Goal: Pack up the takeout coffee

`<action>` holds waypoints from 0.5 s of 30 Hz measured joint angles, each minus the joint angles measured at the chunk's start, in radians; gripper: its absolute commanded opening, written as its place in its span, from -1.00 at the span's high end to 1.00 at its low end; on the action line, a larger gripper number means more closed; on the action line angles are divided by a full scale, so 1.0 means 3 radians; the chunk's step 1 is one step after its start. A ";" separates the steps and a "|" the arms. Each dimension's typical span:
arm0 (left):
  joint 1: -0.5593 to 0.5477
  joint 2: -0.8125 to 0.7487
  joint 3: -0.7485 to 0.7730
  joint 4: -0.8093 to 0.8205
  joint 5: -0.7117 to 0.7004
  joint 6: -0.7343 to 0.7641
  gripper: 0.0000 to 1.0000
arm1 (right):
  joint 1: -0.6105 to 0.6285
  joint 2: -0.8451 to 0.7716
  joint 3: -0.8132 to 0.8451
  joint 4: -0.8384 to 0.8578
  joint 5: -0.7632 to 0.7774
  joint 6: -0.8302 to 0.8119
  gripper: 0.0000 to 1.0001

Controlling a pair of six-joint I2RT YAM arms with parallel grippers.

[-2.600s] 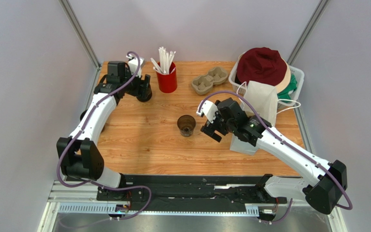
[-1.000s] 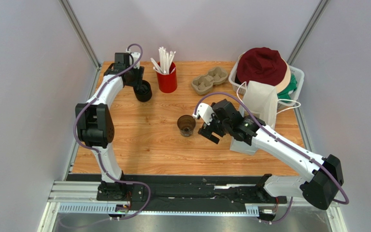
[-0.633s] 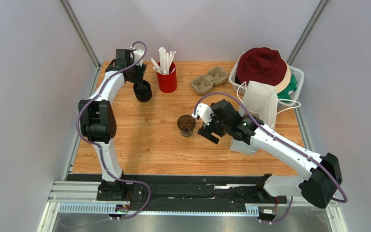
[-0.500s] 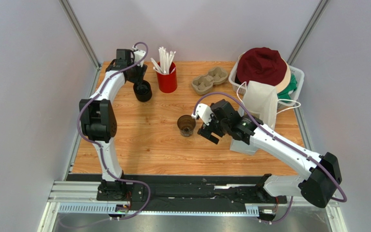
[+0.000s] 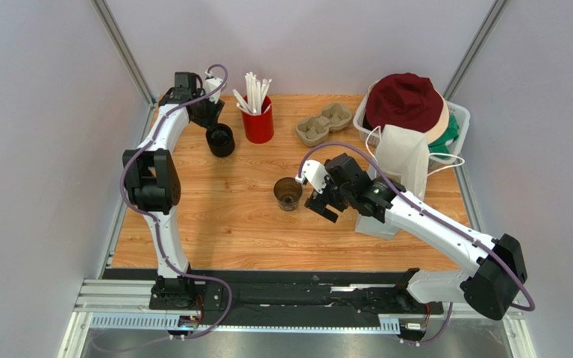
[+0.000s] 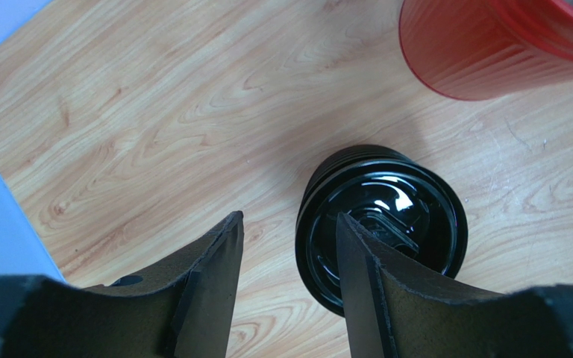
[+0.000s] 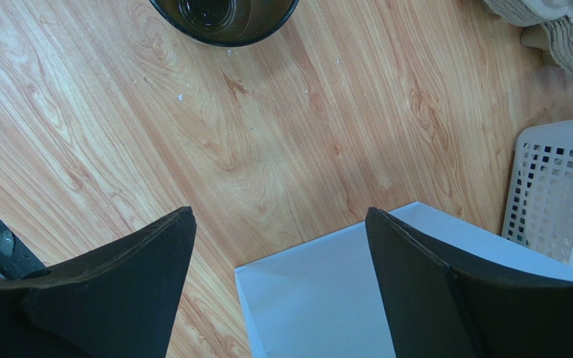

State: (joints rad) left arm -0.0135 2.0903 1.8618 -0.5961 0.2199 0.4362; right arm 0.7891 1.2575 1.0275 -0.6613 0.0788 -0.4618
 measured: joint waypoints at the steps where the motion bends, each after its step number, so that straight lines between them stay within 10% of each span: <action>1: 0.0023 0.0010 0.0009 -0.0018 0.0022 0.0017 -0.11 | 0.0000 0.0000 0.0000 0.0000 0.0001 0.0000 -0.81; 15: 0.0104 0.0086 0.0056 -0.0284 0.0337 0.0217 0.00 | 0.0000 0.0056 0.0000 0.0000 0.0017 -0.0010 -0.81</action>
State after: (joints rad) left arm 0.0177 2.1162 1.8786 -0.6811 0.3210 0.5014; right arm 0.7891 1.2743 1.0275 -0.6613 0.0837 -0.4648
